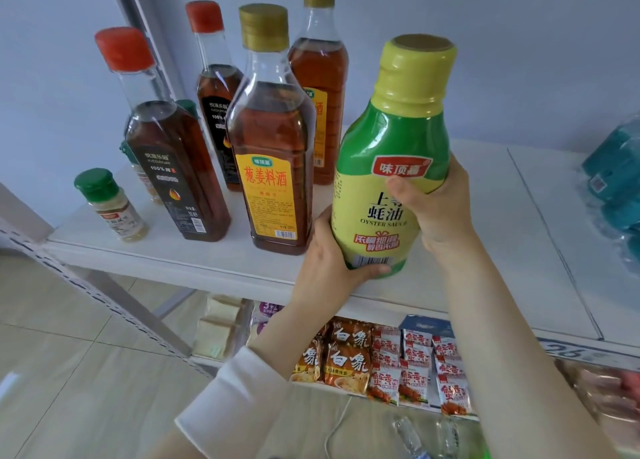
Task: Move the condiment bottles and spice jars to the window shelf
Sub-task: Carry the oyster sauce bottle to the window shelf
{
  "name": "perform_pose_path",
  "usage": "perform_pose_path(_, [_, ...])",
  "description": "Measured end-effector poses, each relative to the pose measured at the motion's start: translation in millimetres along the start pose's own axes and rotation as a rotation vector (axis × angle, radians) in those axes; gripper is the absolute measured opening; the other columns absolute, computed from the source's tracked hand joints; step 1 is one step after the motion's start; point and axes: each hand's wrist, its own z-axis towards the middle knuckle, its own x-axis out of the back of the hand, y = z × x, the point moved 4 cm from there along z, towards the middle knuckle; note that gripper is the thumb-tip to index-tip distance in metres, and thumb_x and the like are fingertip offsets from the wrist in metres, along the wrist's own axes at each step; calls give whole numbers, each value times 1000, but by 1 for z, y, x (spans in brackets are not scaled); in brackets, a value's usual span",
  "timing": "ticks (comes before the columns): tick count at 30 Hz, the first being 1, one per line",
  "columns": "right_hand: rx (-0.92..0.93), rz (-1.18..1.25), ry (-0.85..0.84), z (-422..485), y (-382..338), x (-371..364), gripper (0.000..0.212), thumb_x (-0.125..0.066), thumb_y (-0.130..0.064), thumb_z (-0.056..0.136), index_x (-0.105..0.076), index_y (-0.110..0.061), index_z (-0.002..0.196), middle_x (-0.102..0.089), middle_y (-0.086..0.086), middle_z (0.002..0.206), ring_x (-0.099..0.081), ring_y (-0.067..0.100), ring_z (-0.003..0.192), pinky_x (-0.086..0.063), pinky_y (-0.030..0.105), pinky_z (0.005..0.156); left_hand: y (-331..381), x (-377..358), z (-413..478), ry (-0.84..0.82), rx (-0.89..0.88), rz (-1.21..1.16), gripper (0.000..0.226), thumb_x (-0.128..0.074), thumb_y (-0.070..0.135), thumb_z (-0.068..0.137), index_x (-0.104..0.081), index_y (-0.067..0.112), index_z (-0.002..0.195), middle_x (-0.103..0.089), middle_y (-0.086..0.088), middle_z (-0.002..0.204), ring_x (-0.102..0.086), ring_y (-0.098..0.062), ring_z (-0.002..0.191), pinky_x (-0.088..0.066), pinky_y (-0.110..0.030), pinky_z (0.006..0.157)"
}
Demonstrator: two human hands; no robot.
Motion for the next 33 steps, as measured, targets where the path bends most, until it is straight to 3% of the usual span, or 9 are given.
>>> perform_pose_path(6, [-33, 33, -75, -25, -25, -16, 71, -83, -57, 43, -59, -18, 97, -73, -10, 84, -70, 13, 83, -55, 29, 69, 13, 25, -34, -21, -33, 53, 103, -84, 46, 52, -22, 18, 129, -51, -1, 124, -54, -16, 110, -52, -34, 87])
perform_pose_path(12, [-19, 75, -176, -58, -61, -64, 60, -79, -56, 46, -60, -22, 91, -73, -12, 80, -70, 10, 80, -55, 25, 67, 12, 74, -79, 15, -35, -77, 103, -87, 49, 42, -20, 34, 118, -47, 11, 121, -50, 2, 109, -42, -3, 84])
perform_pose_path(14, [-29, 95, -217, -70, -68, -87, 57, -78, -54, 46, -61, -23, 91, -73, -12, 80, -70, 10, 80, -55, 25, 67, 6, 93, -94, 33, -33, -114, 98, -87, 50, 42, -21, 40, 114, -47, 14, 121, -50, 4, 111, -43, -6, 87])
perform_pose_path(18, [-79, 125, -298, -88, -72, -147, 60, -78, -54, 45, -61, -22, 93, -73, -8, 83, -70, 14, 84, -55, 26, 69, -10, 141, -126, 87, 0, -130, 102, -80, 58, 40, -23, 35, 121, -50, 12, 121, -53, -1, 112, -51, -26, 91])
perform_pose_path(22, [-165, 171, -397, -109, -62, -235, 62, -80, -51, 42, -62, -22, 93, -74, -5, 86, -70, 17, 87, -55, 29, 71, -42, 212, -162, 191, 55, -179, 109, -77, 66, 39, -27, 25, 128, -52, 15, 118, -56, -2, 110, -53, -35, 90])
perform_pose_path(29, [-360, 242, -583, -173, -40, -444, 66, -82, -50, 38, -64, -19, 94, -74, 0, 85, -71, 18, 83, -56, 32, 67, -126, 376, -251, 426, 228, -225, 94, -82, 49, 46, -33, 27, 123, -60, 15, 108, -61, -5, 102, -55, -39, 85])
perform_pose_path(33, [-471, 235, -719, -217, -26, -553, 54, -88, -43, 48, -65, -19, 91, -74, 0, 80, -71, 17, 77, -57, 31, 63, -175, 455, -306, 566, 313, -249, 93, -84, 45, 47, -35, 24, 123, -60, 11, 110, -61, -7, 103, -55, -39, 84])
